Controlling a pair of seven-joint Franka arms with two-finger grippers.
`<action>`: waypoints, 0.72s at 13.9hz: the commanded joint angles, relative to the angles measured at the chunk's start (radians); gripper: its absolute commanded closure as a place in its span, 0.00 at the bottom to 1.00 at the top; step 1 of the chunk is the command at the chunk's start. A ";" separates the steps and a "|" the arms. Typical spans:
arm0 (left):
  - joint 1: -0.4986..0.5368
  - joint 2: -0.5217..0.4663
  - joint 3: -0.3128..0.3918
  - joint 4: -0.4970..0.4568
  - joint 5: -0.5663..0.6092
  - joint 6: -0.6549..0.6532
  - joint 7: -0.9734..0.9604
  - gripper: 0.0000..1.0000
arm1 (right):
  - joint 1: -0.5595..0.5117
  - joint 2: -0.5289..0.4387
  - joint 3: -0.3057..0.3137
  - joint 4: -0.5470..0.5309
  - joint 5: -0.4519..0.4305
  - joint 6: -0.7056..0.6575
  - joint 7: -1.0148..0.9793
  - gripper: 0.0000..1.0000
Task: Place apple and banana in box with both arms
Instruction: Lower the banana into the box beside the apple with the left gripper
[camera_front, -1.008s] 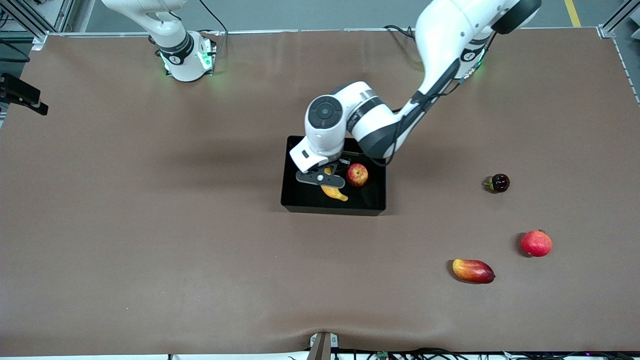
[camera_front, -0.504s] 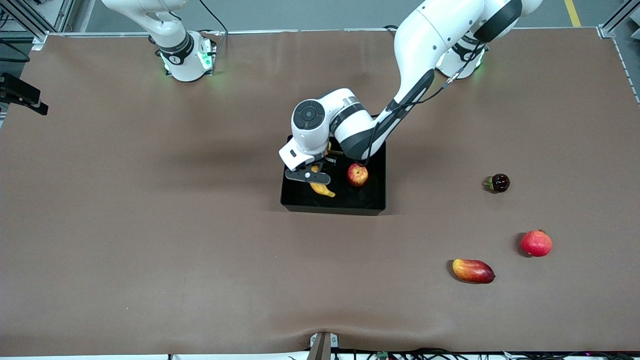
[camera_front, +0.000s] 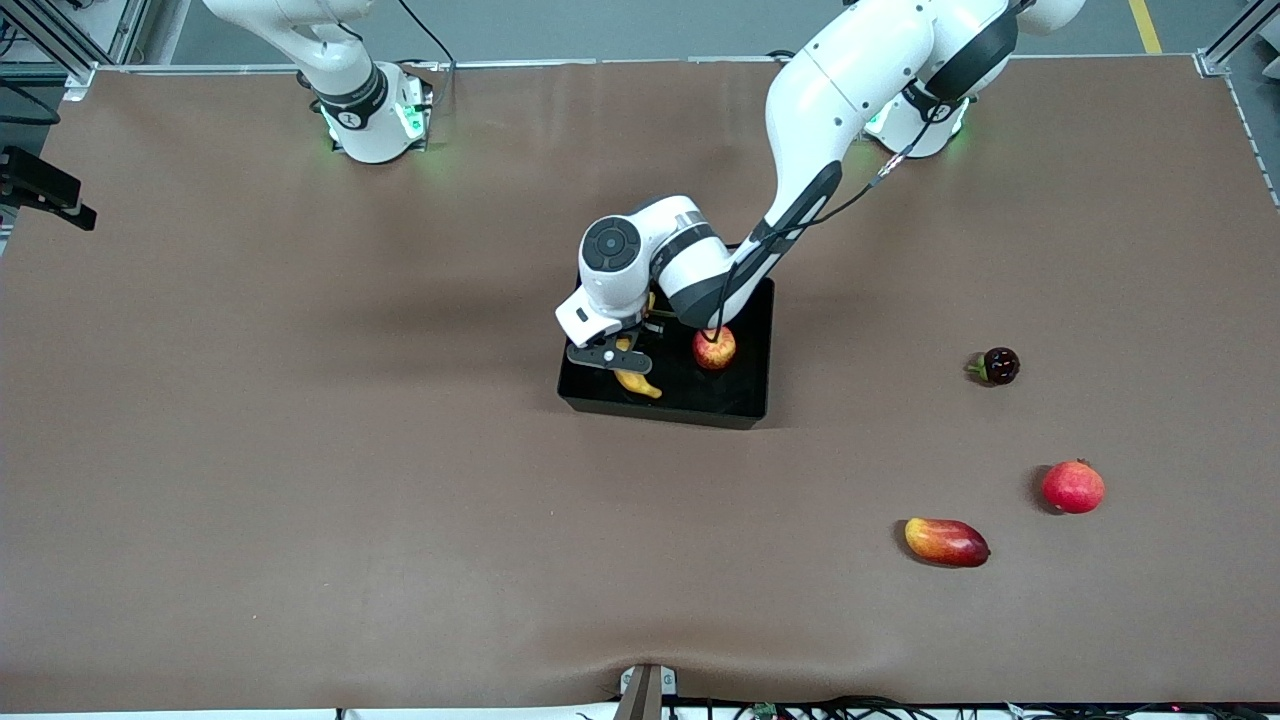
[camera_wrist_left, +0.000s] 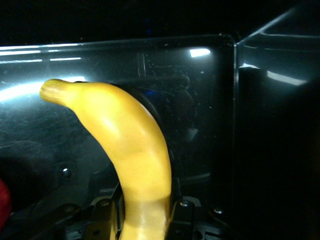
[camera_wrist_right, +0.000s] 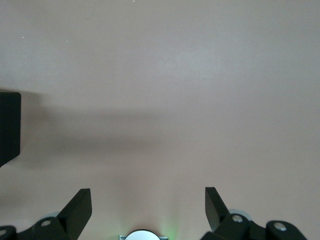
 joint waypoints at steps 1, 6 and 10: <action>-0.009 0.007 0.007 0.023 0.014 0.000 -0.019 0.50 | -0.018 -0.001 0.010 0.006 0.010 -0.003 -0.013 0.00; 0.009 -0.071 0.036 0.025 0.013 -0.020 -0.012 0.00 | -0.017 -0.001 0.010 0.006 0.010 -0.001 -0.013 0.00; 0.064 -0.222 0.036 0.025 0.002 -0.155 -0.009 0.00 | -0.017 -0.001 0.010 0.006 0.009 -0.001 -0.013 0.00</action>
